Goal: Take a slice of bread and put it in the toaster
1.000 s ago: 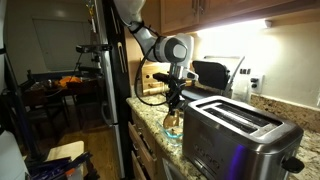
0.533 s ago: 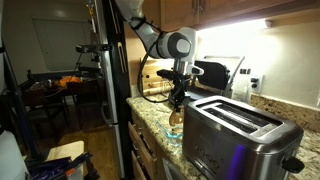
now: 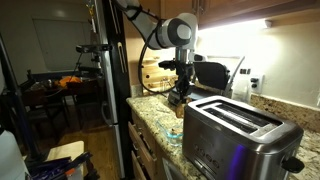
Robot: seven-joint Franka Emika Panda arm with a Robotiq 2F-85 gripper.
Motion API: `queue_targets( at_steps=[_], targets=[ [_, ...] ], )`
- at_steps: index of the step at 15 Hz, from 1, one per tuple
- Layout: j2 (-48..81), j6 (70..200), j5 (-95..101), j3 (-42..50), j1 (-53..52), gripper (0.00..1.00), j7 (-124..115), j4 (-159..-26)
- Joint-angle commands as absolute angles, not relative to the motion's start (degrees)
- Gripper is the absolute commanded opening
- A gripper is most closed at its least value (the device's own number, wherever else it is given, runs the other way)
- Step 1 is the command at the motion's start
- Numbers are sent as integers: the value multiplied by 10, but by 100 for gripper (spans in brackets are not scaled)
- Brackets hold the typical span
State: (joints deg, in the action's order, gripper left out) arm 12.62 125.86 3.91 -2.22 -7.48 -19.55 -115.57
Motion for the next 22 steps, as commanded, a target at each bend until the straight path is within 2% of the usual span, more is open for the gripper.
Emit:
queue_targets(
  at_steps=[1,22],
  targets=[
    [78,1271,63,-19,-79,9,-232,-1192],
    [-36,1267,131,-26,-56,9,-339,-1249]
  ],
)
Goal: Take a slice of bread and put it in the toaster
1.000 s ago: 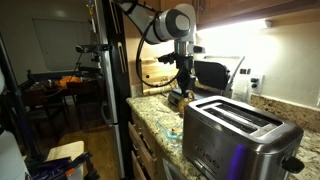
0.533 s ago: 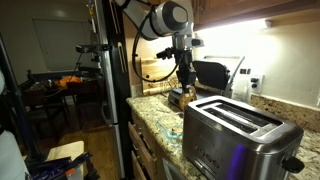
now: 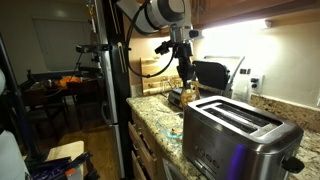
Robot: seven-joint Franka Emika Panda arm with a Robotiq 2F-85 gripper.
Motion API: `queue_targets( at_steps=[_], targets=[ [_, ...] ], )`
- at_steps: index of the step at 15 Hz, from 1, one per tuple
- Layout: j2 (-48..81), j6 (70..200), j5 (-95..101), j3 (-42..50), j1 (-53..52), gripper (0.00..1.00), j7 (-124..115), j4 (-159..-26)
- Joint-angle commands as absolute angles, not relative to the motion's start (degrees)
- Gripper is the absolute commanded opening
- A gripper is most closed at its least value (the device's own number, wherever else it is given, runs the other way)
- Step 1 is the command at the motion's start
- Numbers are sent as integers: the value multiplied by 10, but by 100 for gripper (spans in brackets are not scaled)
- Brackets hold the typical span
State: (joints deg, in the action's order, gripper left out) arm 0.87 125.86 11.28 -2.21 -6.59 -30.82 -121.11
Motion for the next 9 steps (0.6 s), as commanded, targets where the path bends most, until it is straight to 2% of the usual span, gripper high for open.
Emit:
queue_targets(
  at_steps=[1,9],
  targets=[
    [-41,1267,133,-27,-54,9,-345,-1250],
    [-53,1270,134,-27,-37,9,-391,-1255]
  ],
)
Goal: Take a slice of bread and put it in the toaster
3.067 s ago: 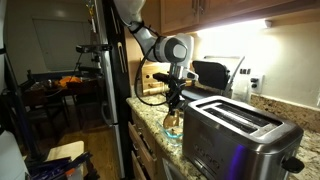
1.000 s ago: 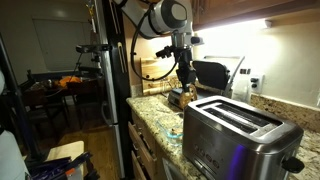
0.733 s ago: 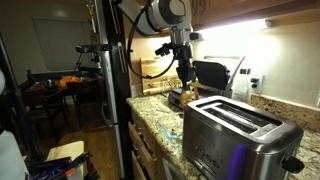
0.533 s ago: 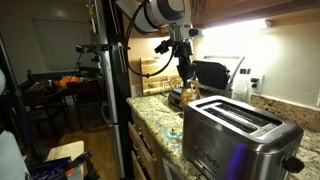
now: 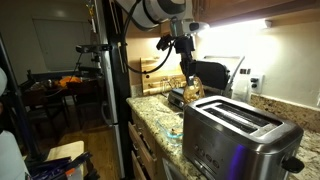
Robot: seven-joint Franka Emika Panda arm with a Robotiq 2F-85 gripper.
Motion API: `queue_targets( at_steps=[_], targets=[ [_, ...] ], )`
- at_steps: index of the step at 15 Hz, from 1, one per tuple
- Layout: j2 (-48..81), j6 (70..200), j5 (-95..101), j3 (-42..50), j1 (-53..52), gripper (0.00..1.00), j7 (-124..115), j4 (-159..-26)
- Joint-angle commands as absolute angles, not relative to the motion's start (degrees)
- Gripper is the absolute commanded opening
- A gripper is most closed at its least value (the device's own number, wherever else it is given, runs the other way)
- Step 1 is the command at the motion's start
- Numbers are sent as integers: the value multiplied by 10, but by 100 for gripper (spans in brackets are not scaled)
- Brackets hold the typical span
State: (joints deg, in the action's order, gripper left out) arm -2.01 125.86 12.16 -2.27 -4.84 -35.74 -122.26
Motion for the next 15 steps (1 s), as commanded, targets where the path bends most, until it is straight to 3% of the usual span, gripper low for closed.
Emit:
queue_targets(
  at_steps=[1,15],
  targets=[
    [-54,1270,134,-26,-34,9,-399,-1255],
    [-119,1254,127,-21,13,9,-482,-1255]
  ],
)
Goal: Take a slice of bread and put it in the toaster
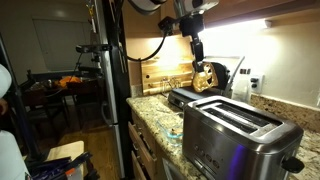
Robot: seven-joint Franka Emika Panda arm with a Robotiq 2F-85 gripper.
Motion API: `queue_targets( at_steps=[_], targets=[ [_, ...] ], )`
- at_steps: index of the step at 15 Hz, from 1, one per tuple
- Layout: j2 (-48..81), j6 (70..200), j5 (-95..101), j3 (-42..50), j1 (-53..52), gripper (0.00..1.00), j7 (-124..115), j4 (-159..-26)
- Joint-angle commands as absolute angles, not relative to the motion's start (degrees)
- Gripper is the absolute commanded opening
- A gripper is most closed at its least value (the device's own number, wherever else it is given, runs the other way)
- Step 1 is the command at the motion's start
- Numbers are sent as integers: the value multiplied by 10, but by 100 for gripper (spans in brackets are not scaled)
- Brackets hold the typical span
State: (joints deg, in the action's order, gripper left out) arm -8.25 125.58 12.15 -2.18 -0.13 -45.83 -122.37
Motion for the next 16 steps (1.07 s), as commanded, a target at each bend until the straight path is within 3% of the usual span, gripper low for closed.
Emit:
queue_targets(
  at_steps=[1,16],
  targets=[
    [-121,1258,124,-20,18,9,-487,-1261],
    [-128,1276,116,-19,34,9,-653,-1298]
  ],
)
